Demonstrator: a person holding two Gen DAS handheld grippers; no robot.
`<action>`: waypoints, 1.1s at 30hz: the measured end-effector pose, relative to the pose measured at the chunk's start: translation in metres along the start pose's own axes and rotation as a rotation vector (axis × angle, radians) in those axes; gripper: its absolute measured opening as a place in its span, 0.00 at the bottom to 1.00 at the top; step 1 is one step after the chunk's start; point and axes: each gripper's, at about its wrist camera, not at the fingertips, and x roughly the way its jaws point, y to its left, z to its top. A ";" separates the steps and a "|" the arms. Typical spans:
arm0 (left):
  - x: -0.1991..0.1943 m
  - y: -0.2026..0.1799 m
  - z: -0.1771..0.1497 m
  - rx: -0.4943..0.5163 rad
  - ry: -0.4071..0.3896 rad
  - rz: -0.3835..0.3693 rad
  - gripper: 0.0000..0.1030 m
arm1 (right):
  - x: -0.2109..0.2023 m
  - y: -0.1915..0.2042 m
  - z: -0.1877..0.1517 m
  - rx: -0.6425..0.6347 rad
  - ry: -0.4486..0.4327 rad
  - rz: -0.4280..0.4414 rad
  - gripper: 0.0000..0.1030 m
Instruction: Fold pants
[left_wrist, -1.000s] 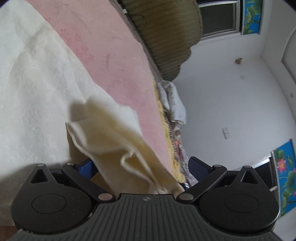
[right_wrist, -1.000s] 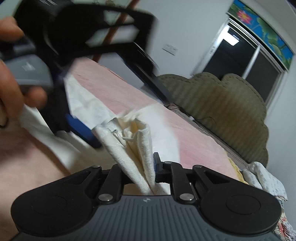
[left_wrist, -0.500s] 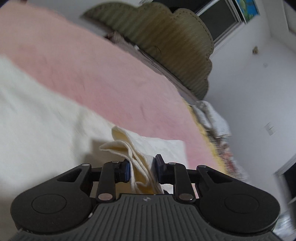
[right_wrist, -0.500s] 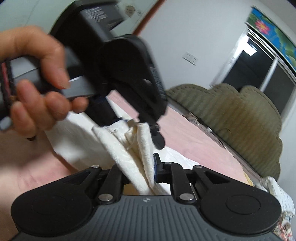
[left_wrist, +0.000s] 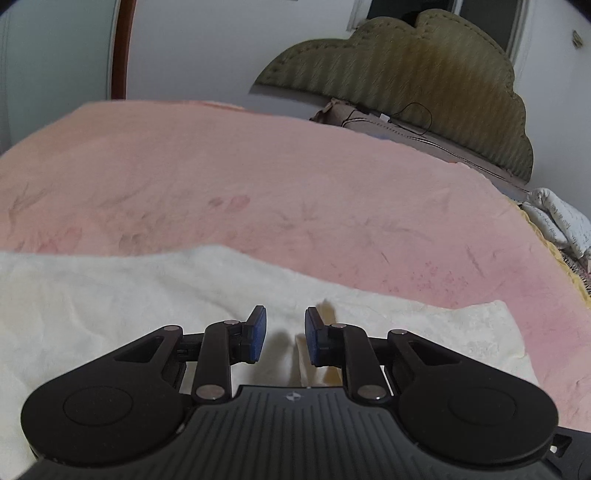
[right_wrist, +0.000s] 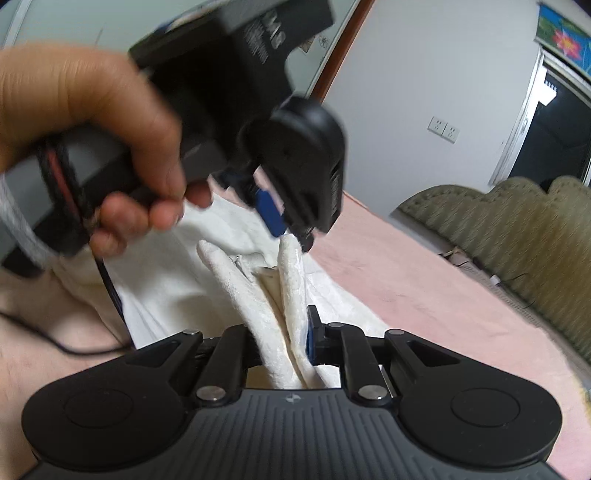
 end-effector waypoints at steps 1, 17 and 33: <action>-0.004 0.007 0.001 -0.034 -0.003 -0.013 0.26 | 0.000 0.002 0.001 0.000 -0.002 0.004 0.13; -0.056 0.016 0.016 0.023 -0.161 0.260 0.90 | 0.043 0.017 0.017 0.001 0.098 0.091 0.13; -0.059 -0.006 0.015 0.183 -0.116 0.135 0.99 | 0.015 -0.025 0.017 0.352 0.090 0.390 0.58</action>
